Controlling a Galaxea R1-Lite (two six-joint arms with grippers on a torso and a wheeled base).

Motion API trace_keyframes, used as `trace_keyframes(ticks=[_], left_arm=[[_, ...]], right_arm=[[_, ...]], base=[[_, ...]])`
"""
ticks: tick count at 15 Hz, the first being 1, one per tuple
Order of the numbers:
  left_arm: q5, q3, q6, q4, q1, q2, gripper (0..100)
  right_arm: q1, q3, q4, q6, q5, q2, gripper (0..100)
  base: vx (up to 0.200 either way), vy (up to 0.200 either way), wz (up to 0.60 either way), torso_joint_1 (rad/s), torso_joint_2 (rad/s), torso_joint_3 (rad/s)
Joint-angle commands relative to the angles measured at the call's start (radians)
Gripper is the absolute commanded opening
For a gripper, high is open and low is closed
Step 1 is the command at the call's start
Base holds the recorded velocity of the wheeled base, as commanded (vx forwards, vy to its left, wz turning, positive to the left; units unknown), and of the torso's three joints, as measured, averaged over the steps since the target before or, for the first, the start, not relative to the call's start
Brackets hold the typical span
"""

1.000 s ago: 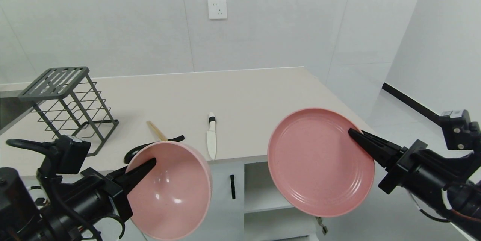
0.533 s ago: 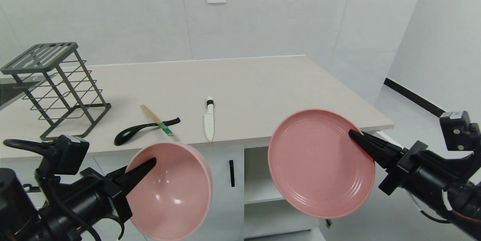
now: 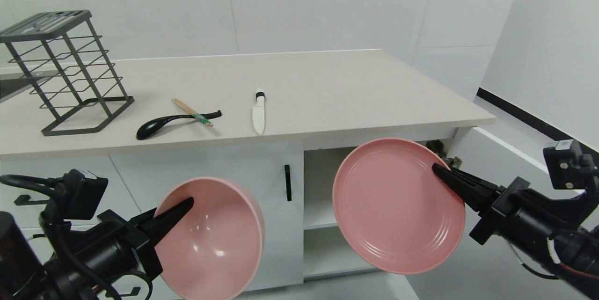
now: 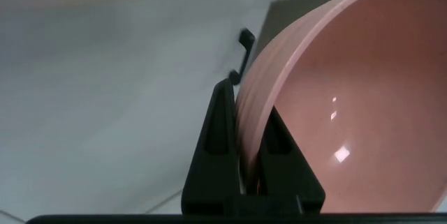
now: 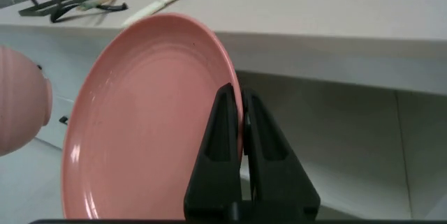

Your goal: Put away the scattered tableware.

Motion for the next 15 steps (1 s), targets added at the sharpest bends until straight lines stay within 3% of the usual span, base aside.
trace_keyframes(ticks=[1, 10, 15], left_arm=[[0.0, 0.0, 0.0, -0.001, 0.0, -0.007, 0], [-0.001, 0.0, 0.0, 0.014, 0.001, -0.001, 0], [-0.003, 0.0, 0.001, 0.035, 0.003, 0.023, 0]], right_arm=[[0.001, 0.004, 0.0, 0.0, 0.0, 0.008, 0], [0.0, 0.008, 0.0, -0.028, 0.0, 0.025, 0], [-0.029, 0.004, 0.0, -0.026, 0.0, 0.036, 0]], base=[[0.0, 0.0, 0.0, -0.266, 0.46, 0.222], [0.0, 0.0, 0.0, -0.209, 0.3, 0.117], [0.0, 0.0, 0.0, -0.059, 0.23, 0.069]])
